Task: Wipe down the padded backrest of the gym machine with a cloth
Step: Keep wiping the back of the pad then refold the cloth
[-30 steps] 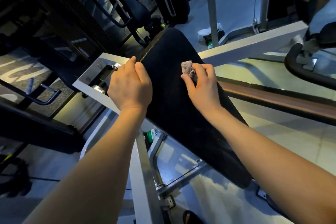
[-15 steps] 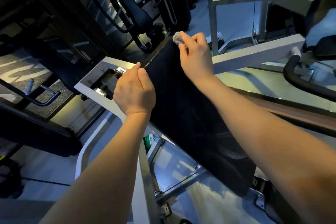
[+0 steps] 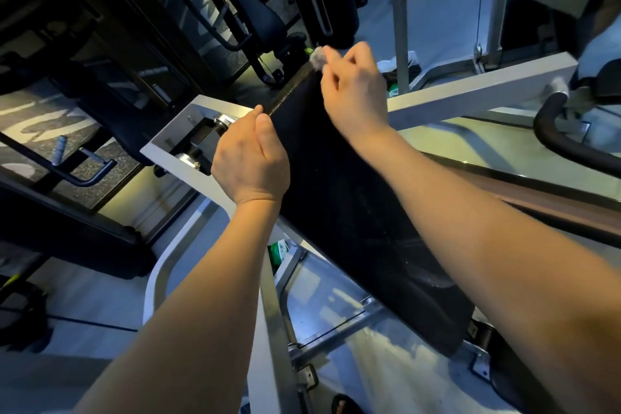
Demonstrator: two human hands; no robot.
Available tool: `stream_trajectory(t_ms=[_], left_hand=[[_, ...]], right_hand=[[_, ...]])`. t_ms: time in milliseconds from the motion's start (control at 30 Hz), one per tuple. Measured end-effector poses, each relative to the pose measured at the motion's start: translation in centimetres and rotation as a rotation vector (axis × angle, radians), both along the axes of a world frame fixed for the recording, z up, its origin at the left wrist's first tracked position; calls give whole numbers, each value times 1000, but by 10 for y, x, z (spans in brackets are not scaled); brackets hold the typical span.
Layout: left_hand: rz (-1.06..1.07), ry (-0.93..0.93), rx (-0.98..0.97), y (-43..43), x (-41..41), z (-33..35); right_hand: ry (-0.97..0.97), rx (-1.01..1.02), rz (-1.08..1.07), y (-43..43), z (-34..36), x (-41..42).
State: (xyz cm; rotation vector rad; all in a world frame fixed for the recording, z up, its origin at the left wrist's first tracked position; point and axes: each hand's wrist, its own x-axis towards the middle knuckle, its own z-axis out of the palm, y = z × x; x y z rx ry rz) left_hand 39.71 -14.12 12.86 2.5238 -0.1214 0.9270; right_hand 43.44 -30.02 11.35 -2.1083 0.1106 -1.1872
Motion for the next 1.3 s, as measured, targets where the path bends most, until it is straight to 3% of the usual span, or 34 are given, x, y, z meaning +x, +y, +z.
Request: stream_trajectory(t_ms=[100, 233, 300, 400, 500, 633, 767, 833, 933, 1033, 1167, 1300], left_hand=[[-23, -14, 45, 3, 5, -4], [-41, -1, 32, 5, 10, -5], [-47, 7, 27, 6, 10, -6], [-58, 14, 30, 7, 12, -8], [-55, -5, 41, 7, 11, -8], [-50, -13, 56, 7, 10, -8], [-52, -38, 78, 6, 6, -6], [-37, -35, 89, 5, 6, -5], [-26, -15, 106, 5, 6, -5], [-14, -28, 127, 4, 6, -5], [-16, -29, 117, 3, 2, -2], [-15, -21, 129, 2, 0, -1]], right_hand=[[0, -1, 27, 19, 5, -5], [-95, -318, 343, 32, -3, -35], [-77, -373, 308, 12, 6, -20], [48, -187, 104, -14, 22, 10], [84, -112, 75, -6, 20, 13], [-34, -127, 242, 27, -18, -33], [-33, -300, 469, 26, -57, -68], [-60, -255, 342, 13, -53, -49], [-13, 6, 55, 1, -35, -19], [-39, 93, 78, 23, -37, -26], [-91, -73, 411, 47, -83, -79], [-20, -440, 648, 27, -116, -101]])
